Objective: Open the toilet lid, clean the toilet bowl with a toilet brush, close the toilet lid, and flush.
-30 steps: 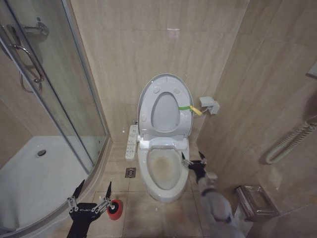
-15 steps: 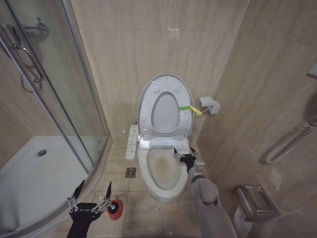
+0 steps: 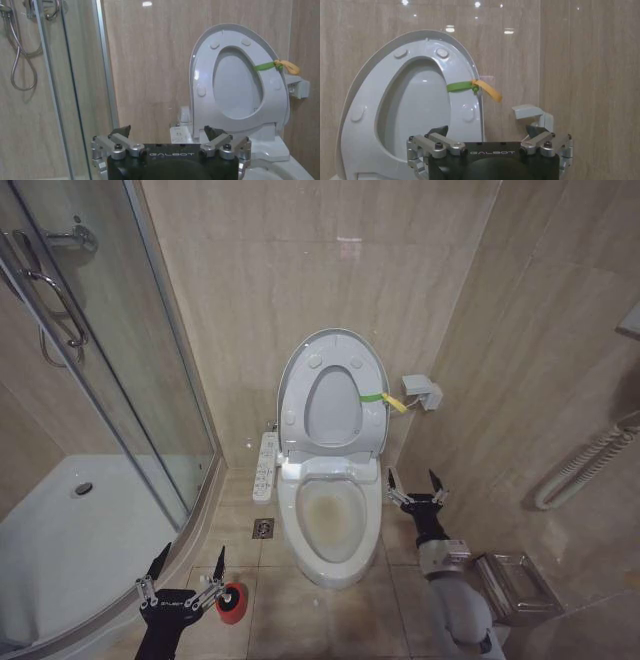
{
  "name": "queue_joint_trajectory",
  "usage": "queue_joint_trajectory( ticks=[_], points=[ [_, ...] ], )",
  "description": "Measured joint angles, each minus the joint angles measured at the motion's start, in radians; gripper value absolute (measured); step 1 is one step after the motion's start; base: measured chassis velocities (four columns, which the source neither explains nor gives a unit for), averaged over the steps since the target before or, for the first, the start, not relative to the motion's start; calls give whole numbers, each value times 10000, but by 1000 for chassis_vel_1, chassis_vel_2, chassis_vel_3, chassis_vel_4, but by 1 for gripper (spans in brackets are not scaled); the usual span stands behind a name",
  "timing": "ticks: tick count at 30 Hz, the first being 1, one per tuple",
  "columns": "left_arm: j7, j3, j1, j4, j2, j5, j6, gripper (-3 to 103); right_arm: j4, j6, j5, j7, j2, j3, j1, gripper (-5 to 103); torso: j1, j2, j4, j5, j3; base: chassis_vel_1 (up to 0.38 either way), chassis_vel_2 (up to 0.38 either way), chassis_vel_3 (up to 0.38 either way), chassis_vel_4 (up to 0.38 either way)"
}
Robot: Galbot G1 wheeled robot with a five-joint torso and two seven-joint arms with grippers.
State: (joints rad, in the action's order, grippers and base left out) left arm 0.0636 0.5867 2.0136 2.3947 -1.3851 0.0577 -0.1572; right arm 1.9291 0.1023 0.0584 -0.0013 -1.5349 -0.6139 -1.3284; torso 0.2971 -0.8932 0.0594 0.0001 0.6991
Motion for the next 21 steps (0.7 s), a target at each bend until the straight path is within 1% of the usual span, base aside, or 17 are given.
queue_joint_trajectory(
  ticks=[2,5,6,8,15,21],
  points=[
    [0,0,0,0,0,0,0,99,0,4,0,0,0,0,1,100,0,0,0,0,0,0,0,0,0],
    [1,2,0,1,2,0,0,99,-596,766,-9,-19,198,-134,462,100,0,0,0,1,0,0,0,0,0],
    [1,2,0,1,2,0,0,99,-596,766,-9,-19,198,-134,462,100,0,0,0,1,0,0,0,0,0],
    [1,0,0,1,0,0,0,99,-871,1048,-9,-16,278,-188,755,100,1,0,0,0,0,0,0,0,0],
    [0,0,0,1,0,0,0,99,-1006,1114,28,58,310,-180,940,100,-1,0,1,0,0,-11,28,15,-31],
    [0,0,0,1,0,0,0,99,-1028,1131,35,215,320,-193,1068,100,3,1,-1,0,2,-72,103,80,-88]
  ],
)
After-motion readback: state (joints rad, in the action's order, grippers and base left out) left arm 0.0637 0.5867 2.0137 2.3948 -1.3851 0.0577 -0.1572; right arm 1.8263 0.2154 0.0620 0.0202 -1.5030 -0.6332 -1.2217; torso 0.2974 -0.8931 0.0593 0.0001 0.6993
